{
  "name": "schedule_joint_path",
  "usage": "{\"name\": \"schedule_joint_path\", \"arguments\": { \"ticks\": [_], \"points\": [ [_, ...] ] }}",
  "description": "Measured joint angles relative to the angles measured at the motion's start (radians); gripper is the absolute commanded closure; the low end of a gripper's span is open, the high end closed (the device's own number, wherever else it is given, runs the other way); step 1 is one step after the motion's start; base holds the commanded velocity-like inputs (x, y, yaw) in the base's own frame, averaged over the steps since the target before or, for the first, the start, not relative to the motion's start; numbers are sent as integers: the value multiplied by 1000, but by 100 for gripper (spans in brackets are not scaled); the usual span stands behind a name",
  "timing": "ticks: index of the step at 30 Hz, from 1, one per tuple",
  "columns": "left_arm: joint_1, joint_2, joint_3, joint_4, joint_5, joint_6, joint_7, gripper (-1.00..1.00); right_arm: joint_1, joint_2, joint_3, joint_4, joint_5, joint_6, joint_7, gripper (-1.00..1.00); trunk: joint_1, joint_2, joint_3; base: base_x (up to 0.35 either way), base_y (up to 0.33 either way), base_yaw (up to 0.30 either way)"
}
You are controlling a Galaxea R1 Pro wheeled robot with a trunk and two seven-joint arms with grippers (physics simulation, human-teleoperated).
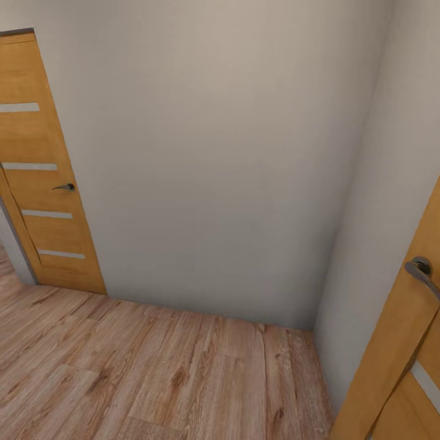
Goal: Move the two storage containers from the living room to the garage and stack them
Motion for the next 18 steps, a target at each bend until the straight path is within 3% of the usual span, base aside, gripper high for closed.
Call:
{"name": "schedule_joint_path", "arguments": {
  "ticks": [18],
  "points": [
    [0,-1,0,0,0,1,1,-100,0,0,1,0,0,0,0,-100,0,0,0,0,0,0]
  ]
}}
